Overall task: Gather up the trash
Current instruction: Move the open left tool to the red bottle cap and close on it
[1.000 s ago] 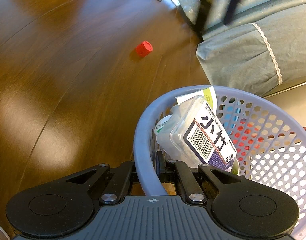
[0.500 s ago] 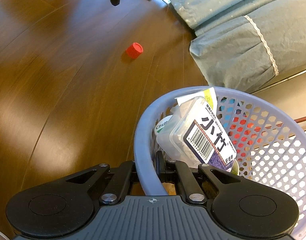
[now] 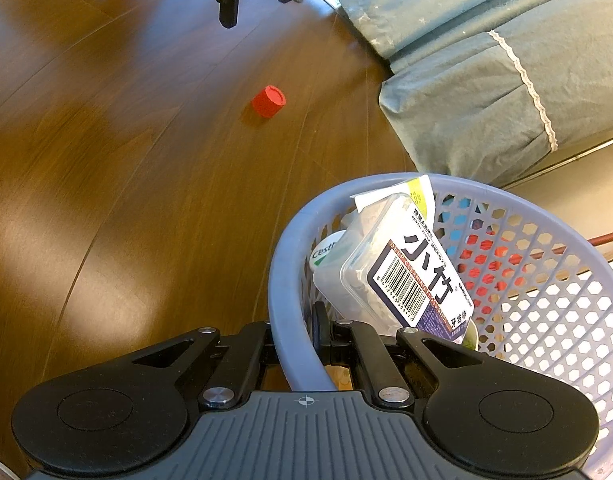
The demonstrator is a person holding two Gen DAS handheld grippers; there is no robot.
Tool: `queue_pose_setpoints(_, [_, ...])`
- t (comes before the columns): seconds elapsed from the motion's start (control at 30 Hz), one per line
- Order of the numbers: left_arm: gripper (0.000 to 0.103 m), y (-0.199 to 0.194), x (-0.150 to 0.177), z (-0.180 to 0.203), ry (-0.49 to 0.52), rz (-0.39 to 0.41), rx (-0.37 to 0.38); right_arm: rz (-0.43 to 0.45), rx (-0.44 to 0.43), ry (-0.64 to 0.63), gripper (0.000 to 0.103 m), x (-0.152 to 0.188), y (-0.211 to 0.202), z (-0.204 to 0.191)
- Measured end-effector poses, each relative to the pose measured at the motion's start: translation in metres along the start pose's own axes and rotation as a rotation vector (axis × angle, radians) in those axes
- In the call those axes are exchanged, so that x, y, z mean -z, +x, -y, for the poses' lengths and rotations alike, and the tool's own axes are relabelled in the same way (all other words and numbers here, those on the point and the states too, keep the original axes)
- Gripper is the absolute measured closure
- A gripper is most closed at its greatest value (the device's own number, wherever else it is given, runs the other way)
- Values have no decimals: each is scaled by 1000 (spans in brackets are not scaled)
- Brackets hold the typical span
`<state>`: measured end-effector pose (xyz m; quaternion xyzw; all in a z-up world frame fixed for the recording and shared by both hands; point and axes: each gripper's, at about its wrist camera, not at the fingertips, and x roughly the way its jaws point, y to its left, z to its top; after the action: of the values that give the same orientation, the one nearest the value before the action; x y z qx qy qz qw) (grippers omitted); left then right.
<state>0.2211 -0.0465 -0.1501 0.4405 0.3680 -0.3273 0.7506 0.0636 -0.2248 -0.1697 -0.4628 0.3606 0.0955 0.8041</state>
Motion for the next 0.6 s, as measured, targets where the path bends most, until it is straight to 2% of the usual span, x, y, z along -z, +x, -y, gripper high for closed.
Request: queue_pose_setpoints(0.6, [38, 14, 4, -9, 10, -28, 12, 1, -3, -14, 103, -2, 2, 2])
